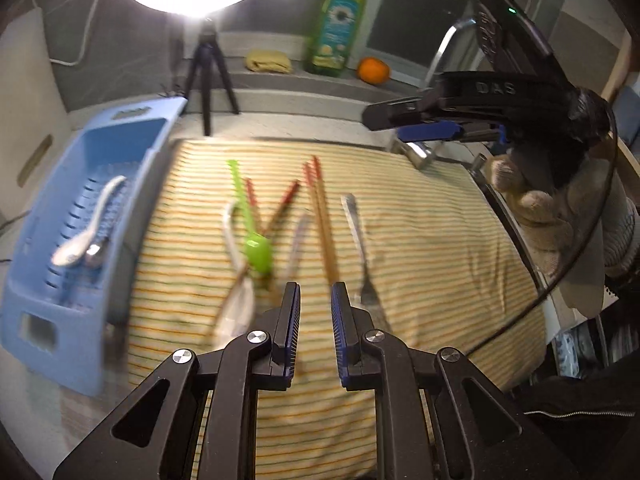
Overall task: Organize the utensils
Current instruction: 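Move the open left tool back over the steel fork, then close the left tool on the steel fork handle and lift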
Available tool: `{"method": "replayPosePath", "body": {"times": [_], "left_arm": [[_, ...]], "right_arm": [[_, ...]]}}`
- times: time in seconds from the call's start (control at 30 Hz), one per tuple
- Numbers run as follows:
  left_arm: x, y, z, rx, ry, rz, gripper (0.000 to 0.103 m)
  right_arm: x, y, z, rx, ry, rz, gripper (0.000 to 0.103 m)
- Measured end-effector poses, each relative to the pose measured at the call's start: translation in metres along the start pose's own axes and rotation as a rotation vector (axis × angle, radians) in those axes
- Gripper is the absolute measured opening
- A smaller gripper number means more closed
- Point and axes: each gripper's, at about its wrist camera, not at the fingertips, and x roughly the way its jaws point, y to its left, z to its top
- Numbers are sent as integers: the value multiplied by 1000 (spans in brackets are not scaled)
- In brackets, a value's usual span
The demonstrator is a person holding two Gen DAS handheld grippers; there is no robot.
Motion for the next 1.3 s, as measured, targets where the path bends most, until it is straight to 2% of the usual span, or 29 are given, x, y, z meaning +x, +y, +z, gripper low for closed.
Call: {"method": "replayPosePath", "body": {"times": [0.1,0.17,0.33,0.47,0.6,0.77,1.03,1.13,1.23,1.3], "left_arm": [[13,-20,-12,13,30,-22,19],[21,-31,-19,19,48,-29,29],[41,-47,-32,32,85,-21,33],[56,-50,-37,19,101,-15,33],[65,-53,-39,29,108,-11,33],[72,-53,-43,42,116,0,32],[78,-54,-40,45,115,-10,32],[81,-53,-39,37,112,-10,29],[83,-50,-37,24,110,-7,21],[84,-47,-36,10,107,-13,21]], "right_arm": [[7,-16,-13,25,62,-14,68],[12,-24,-21,42,97,-2,68],[35,-34,-41,92,183,68,68],[58,-44,-54,177,271,130,48],[76,-53,-64,225,313,129,38],[88,-55,-72,269,340,155,29],[95,-63,-73,310,341,151,20],[97,-62,-73,303,339,138,18],[97,-59,-73,288,340,126,17],[98,-58,-72,280,337,112,14]]}}
